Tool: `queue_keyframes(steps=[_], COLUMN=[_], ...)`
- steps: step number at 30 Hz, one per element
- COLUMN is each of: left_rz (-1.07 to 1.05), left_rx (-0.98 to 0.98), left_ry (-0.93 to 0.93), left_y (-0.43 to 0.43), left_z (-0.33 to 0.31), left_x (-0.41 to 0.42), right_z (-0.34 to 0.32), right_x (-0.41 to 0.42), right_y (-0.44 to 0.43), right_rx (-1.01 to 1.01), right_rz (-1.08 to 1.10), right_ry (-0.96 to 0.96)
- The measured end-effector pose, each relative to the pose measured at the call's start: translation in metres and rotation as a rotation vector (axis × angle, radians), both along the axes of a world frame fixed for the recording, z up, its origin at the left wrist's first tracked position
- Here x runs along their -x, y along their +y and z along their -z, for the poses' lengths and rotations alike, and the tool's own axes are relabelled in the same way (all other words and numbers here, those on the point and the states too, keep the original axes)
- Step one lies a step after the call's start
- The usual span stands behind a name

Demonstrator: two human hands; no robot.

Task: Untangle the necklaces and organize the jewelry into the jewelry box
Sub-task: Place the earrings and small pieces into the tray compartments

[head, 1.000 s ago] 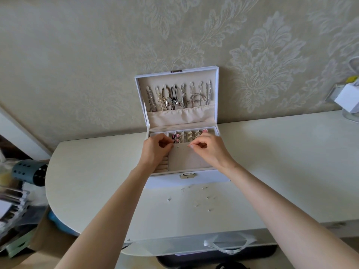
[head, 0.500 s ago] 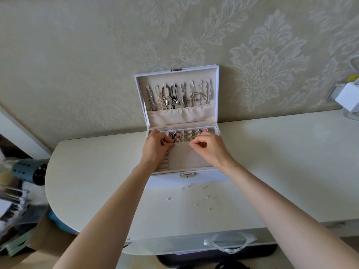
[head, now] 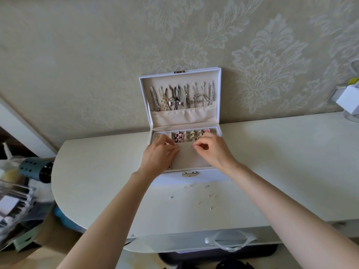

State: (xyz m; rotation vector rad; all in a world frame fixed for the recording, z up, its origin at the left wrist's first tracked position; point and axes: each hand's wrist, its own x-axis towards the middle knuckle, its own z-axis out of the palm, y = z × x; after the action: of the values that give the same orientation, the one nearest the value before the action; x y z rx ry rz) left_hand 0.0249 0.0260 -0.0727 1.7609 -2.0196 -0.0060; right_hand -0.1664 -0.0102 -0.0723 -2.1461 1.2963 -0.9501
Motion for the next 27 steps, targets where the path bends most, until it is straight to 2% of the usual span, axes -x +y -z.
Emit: queue_keyframes(steps=[2,6,12,15,21,24,27], left_rz=[0.041,0.026,0.061,0.02,-0.115,-0.187,-0.185], left_rx=[0.016,0.029,0.345,0.419,0.027,-0.089,-0.132], left_ry=[-0.071,-0.02,0.077,0.174,0.42,0.487,0.493], left_y=[0.008,0.023,0.058,0.084,0.108,0.111,0.112], left_z=[0.006,0.011,0.015,0.021,0.048,0.054,0.057], left_x=[-0.002,-0.001,0.008,0.013,0.009,0.007,0.006], right_z=[0.002,0.002,0.008,0.019,0.041,0.046,0.05], right_x=[0.005,0.025,0.058,0.076,0.095,0.096,0.095], right_y=[0.003,0.021,0.048,0.064,0.08,0.086,0.087], right_rx=[0.037,0.058,0.219,0.152,-0.115,-0.228,-0.253], right_rz=[0.0,0.011,0.159,0.312,0.373,0.365,0.39], right_ry=[0.036,0.015,0.049,0.057,0.129,0.096,0.022])
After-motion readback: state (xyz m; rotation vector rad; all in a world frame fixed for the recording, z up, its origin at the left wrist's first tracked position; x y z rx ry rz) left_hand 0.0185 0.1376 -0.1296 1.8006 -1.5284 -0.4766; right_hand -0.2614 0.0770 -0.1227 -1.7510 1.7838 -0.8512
